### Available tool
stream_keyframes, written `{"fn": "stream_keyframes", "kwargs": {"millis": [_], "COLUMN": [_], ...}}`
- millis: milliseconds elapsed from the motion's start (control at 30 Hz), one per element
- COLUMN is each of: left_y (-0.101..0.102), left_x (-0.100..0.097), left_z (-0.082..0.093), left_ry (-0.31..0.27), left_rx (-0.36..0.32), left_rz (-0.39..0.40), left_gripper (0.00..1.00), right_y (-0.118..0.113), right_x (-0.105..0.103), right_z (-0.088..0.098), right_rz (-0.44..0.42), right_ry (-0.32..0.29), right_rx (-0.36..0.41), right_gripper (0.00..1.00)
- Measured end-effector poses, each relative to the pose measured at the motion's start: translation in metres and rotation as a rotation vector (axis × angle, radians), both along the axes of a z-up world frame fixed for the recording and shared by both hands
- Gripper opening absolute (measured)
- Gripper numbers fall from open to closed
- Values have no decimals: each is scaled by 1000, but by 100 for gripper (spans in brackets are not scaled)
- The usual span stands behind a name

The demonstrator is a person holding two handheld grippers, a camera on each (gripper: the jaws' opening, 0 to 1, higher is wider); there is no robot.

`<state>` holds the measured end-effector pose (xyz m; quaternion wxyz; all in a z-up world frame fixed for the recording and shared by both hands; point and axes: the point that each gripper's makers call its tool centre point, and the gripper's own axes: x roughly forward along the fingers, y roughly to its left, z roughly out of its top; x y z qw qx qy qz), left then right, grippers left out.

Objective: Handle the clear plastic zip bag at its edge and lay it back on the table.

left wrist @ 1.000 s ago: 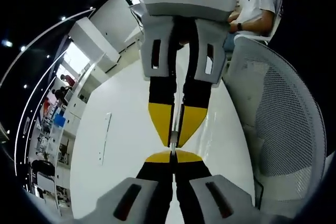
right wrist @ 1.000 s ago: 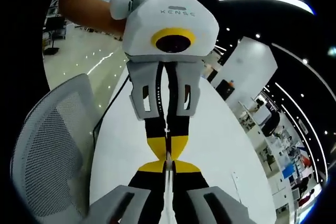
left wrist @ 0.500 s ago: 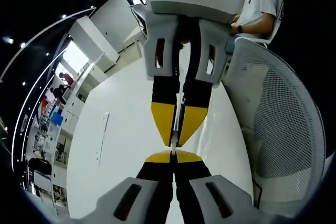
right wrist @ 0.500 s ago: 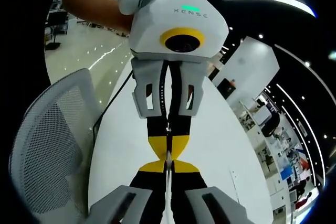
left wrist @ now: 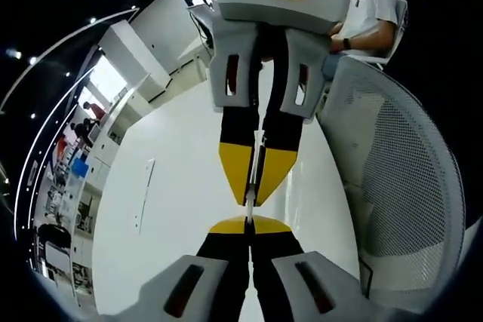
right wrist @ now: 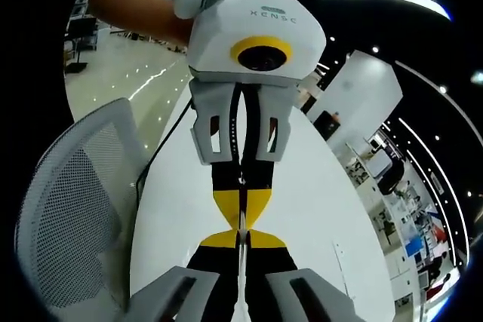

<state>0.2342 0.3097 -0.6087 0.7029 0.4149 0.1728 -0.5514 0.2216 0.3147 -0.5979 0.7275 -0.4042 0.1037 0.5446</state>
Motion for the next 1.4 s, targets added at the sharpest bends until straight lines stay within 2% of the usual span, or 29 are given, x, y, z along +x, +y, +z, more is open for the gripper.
{"fn": "stream_keyframes", "kwargs": {"millis": [1400], "left_y": [9], "left_x": [0], "left_z": [-1], "left_ry": [8], "left_rx": [-3], "left_rz": [14], "left_gripper": [0], "right_y": [-6], "right_x": [1], "right_z": [-5], "right_rz": [-13], "right_ry": [13], "right_rx": [2], "right_gripper": [0]}}
